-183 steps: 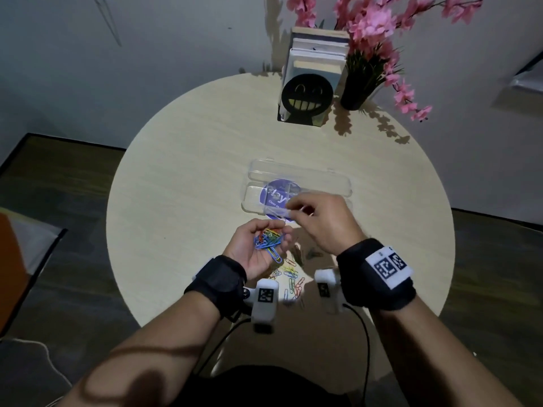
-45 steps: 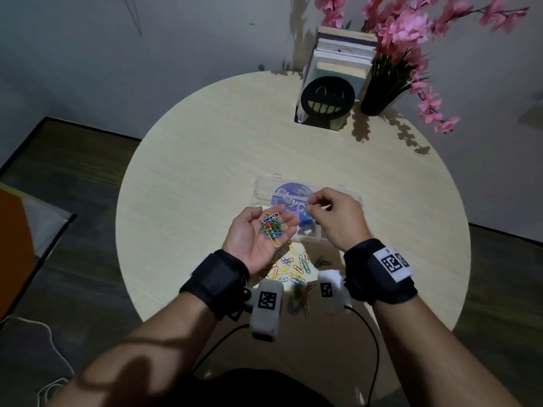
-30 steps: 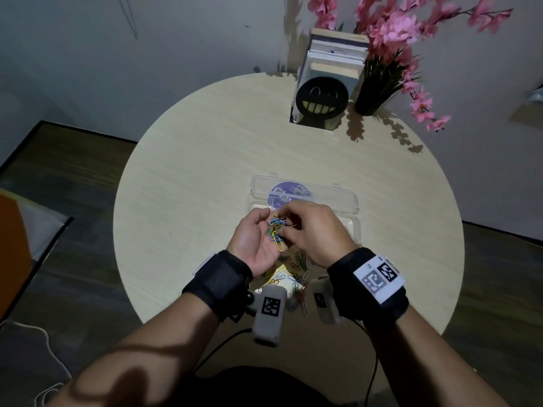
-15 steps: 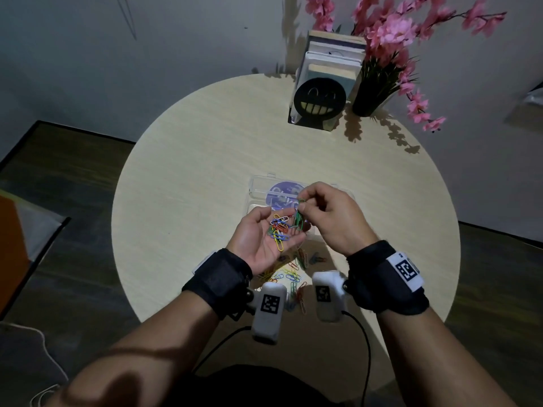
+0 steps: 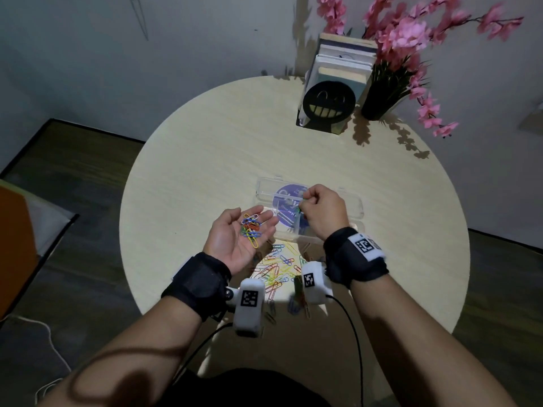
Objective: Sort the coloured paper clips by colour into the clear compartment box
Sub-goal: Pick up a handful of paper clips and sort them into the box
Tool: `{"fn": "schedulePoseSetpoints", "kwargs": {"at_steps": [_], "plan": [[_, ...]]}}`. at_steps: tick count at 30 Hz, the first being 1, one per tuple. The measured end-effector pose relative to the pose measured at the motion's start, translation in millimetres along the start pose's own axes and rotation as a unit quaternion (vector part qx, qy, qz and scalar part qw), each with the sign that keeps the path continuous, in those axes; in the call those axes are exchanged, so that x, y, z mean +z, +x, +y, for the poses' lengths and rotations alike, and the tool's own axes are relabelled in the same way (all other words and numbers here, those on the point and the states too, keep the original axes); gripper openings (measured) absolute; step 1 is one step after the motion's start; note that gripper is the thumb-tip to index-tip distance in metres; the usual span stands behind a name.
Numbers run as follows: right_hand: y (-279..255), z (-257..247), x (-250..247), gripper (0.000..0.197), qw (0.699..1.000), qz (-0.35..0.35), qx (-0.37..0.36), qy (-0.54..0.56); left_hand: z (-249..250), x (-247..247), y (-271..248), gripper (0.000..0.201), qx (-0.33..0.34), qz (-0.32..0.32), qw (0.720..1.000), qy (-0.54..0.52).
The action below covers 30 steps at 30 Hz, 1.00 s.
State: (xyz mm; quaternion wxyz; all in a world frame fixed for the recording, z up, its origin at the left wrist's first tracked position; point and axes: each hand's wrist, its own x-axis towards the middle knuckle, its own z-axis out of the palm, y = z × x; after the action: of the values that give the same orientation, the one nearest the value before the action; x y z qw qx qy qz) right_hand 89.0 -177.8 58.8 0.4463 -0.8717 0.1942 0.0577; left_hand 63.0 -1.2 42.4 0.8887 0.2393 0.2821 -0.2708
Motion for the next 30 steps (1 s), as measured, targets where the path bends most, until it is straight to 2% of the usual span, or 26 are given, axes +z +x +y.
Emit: {"fn": "schedulePoseSetpoints", "kwargs": {"at_steps": [5, 9, 12, 15, 18, 20, 22, 25, 30], "plan": [[4.8, -10.3, 12.6, 0.014, 0.994, -0.032, -0.028, -0.101, 3.8, 2.9, -1.4, 0.042, 0.001, -0.006, 1.000, 0.004], [-15.2, -27.6, 0.7, 0.012, 0.981, -0.027, -0.170, -0.085, 1.0, 5.8, 0.9, 0.043, -0.011, -0.015, 1.000, 0.012], [-27.1, -33.2, 0.4, 0.013, 0.956, -0.100, -0.233, -0.147, -5.1, 11.2, 0.7, 0.045, -0.022, -0.026, 0.999, 0.017], [-30.3, -29.7, 3.0, 0.017, 0.936, -0.119, -0.245, -0.222, -10.3, 18.3, -2.2, 0.040, -0.039, -0.054, 0.998, 0.009], [-33.8, -26.4, 2.8, 0.015, 0.929, -0.125, -0.257, -0.236, -13.4, 18.6, -3.0, 0.036, -0.044, -0.054, 0.997, 0.036], [-36.5, -25.8, 0.0, 0.011, 0.929, -0.128, -0.260, -0.230, -14.8, 16.3, -3.9, 0.043, -0.045, -0.053, 0.997, 0.042], [-38.8, -26.2, -5.5, 0.006, 0.938, -0.121, -0.251, -0.208, -15.5, 14.8, -5.1, 0.048, -0.049, -0.052, 0.997, 0.041], [-41.7, -26.2, -13.9, 0.003, 0.963, -0.104, -0.210, -0.132, -14.9, 13.5, -5.1, 0.043, -0.046, -0.039, 0.997, 0.056], [-38.1, -23.2, -14.2, 0.020, 0.987, -0.054, -0.148, -0.011, -10.5, 13.1, -5.9, 0.045, -0.037, -0.034, 0.998, 0.035]]}}
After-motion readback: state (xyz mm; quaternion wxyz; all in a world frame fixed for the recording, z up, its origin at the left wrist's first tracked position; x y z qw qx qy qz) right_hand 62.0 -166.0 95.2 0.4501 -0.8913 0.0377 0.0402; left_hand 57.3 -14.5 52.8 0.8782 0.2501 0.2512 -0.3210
